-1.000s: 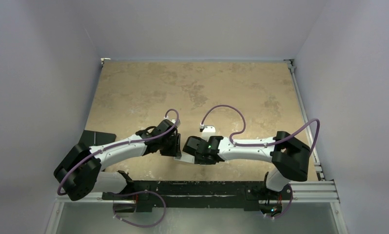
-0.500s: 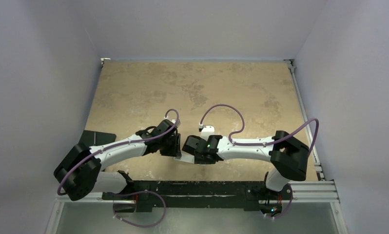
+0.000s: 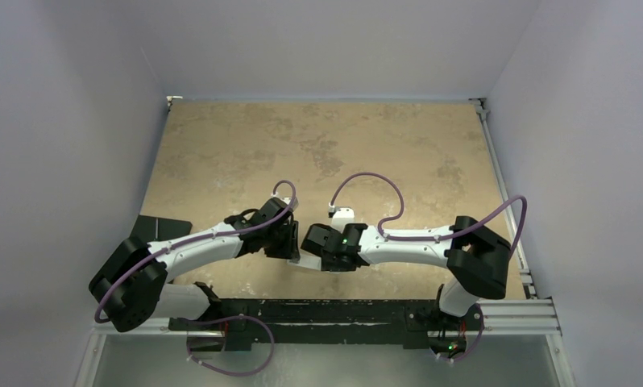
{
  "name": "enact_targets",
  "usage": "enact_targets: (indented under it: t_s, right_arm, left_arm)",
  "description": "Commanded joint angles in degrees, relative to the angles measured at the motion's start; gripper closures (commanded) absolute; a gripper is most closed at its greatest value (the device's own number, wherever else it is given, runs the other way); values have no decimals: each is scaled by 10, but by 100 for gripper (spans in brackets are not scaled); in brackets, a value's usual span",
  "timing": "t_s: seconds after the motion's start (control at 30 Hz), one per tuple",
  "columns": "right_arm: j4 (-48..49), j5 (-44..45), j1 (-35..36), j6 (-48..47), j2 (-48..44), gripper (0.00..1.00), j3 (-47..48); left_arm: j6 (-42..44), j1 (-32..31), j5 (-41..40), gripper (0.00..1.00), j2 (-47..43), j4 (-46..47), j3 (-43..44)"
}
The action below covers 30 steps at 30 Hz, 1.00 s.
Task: Load the batteries into the remote control
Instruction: Load the battery cover into the remote control.
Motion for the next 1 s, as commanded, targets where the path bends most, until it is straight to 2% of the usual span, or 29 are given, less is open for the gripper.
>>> enact_targets:
  t_s: [0.0,0.43,0.73,0.97]
  right_arm:
    - [86,-41,6,10,22,56,-9]
    - [95,-53,8,10,32,56,-11]
    - [51,-31,9,9,8,55,-3]
    - [11,9,8,1,-18,48,6]
  left_arm:
    - [-16,-15,31,66,11,25,3]
    - [-17,-16,31,67,11,25,2]
    - [-15,-16,16,67,4,9,11]
    - [-16,-16,2,67,2,-3,21]
